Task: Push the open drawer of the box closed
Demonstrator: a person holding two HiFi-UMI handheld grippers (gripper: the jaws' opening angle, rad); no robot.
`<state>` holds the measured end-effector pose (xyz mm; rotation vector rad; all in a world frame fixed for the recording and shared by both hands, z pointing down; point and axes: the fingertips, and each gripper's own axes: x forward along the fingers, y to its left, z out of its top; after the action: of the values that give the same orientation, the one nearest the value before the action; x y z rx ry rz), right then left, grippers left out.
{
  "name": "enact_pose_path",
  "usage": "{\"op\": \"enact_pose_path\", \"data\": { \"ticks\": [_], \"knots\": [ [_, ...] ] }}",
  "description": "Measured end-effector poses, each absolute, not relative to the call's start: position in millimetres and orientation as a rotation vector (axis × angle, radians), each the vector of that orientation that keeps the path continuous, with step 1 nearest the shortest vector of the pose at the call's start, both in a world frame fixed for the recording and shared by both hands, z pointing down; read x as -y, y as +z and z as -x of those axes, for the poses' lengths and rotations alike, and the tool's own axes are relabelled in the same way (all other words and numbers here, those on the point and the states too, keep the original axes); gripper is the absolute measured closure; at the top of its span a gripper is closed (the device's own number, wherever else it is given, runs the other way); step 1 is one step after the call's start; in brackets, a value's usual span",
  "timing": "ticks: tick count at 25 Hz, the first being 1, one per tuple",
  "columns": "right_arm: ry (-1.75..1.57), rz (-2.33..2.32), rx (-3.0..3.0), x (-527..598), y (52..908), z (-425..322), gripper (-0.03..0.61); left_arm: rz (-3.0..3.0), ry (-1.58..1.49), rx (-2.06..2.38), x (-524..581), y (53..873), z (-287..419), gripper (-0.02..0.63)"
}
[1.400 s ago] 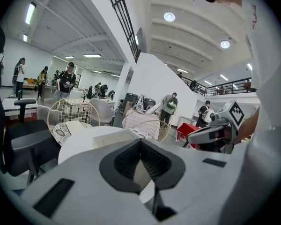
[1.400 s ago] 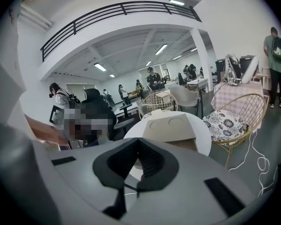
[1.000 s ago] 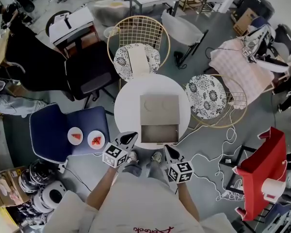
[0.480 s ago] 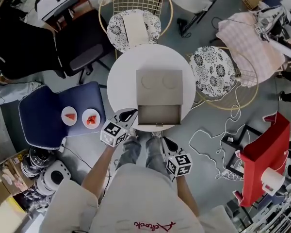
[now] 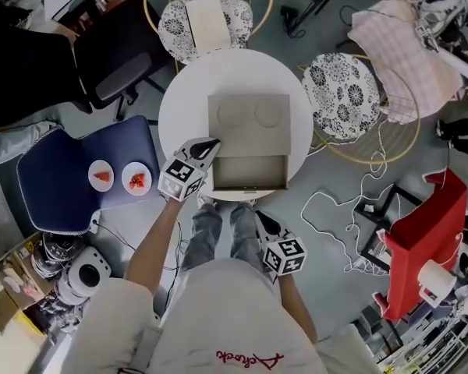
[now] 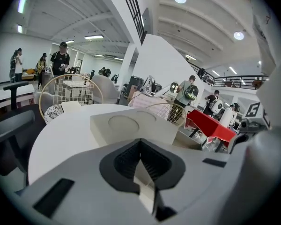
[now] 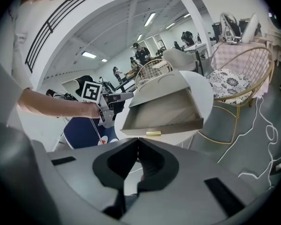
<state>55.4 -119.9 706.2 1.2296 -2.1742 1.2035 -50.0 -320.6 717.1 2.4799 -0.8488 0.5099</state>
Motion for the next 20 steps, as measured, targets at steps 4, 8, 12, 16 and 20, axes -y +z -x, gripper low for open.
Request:
{"op": "enact_pose_path", "data": {
  "ticks": [4,8,12,16,20],
  "knots": [
    [1.356,-1.251,2.193,122,711,-56,0.563,-2.467,0.531,0.853,322,725,45,0.603],
    [1.475,-1.262,2.178,123,722,-56,0.561,-2.469,0.546,0.857,316,732,43,0.603],
    [1.865,-1.329,2.161,132,728,-53,0.561,-2.490,0.538,0.859,317,730,43,0.603],
    [2.532,-1.546,1.993,145,733,-59,0.557,-2.500,0.561,0.842,317,731,43,0.603],
    [2.799,-1.613,1.894,147,750,-64,0.465,-2.496,0.567,0.838,317,731,42,0.603]
  ]
}}
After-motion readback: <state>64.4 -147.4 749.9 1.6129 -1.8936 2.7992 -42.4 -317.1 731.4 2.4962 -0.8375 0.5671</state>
